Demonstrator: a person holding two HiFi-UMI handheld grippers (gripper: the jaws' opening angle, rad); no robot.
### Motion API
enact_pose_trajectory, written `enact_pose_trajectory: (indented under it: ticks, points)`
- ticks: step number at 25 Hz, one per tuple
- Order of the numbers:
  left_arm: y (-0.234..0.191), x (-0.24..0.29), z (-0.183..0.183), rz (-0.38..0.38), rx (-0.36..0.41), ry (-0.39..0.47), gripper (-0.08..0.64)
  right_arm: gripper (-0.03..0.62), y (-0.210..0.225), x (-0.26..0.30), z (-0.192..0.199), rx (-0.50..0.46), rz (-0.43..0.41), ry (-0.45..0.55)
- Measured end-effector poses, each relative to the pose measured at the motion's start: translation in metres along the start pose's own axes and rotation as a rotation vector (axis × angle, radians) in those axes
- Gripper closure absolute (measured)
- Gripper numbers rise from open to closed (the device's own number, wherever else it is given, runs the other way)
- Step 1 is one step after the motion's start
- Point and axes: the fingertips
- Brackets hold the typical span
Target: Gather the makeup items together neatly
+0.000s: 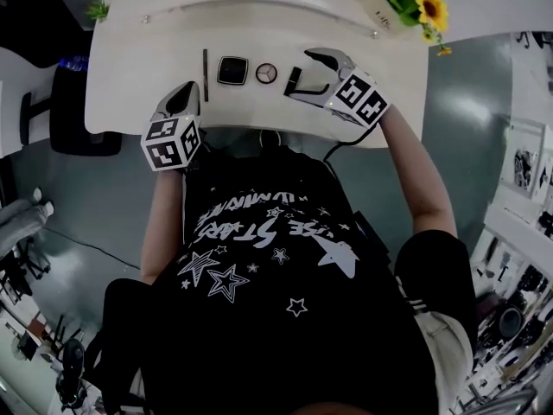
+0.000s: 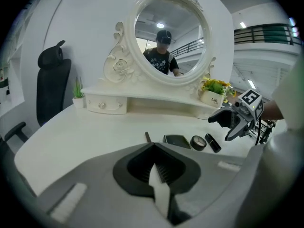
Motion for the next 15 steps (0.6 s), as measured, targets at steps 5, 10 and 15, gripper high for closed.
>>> enact_pose_trajectory:
  ticks: [5,10,15]
  points:
    - [-0.005,0.002,-0.034,0.066,0.078,0.04,0.558,0.207,0.018,-0.024,-0.022,0.103,0.168,0.066]
    - [-0.013,0.002,-0.051,0.137,0.145,0.04,0.558,0.349,0.041,-0.054,-0.041,0.268,0.398,0.162]
    - [-0.024,-0.001,-0.065,0.22,0.236,0.036,0.558,0.448,0.044,-0.07,-0.051,0.445,0.587,0.237]
Point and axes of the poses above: the fingertips, and each gripper's own axes: x forward along the fingers, y to its right, z out of its underside, and after that the axes turned 12 degrees about -y, right-handed
